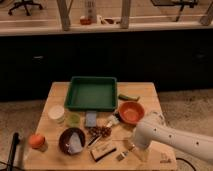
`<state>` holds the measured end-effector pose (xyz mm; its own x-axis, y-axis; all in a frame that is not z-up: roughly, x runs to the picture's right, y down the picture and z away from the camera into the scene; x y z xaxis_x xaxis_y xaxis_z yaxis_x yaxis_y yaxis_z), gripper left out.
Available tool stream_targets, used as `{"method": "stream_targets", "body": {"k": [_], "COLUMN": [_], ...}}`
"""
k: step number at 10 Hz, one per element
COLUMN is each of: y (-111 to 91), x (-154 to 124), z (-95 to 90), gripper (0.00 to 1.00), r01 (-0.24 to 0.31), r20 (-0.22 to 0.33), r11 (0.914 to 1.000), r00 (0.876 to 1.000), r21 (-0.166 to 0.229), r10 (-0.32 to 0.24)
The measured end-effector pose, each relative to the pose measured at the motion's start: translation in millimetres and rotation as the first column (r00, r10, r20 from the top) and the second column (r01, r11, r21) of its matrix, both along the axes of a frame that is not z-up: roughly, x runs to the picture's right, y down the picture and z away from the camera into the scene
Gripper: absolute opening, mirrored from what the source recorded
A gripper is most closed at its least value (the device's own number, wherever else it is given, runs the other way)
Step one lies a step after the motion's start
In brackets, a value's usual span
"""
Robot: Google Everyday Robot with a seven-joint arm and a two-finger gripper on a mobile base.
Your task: Place fork in tray
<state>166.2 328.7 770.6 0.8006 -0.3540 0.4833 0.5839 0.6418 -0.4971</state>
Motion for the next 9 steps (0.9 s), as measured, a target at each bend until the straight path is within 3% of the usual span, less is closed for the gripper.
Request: {"method": "stream_targets", "body": {"k": [3,9], "y": [-5.3,2.2], "x": [0.0,-5.1], "z": [-4.0,-5.4], "gripper": [0.03,0.0], "r01": [0.009,0.01], "r20": [0.004,0.014], "r11": [0.9999,0.9999], "r00": [1.0,1.0], "r21": [0.005,-0.014], "r10": [-0.009,-0.009]}}
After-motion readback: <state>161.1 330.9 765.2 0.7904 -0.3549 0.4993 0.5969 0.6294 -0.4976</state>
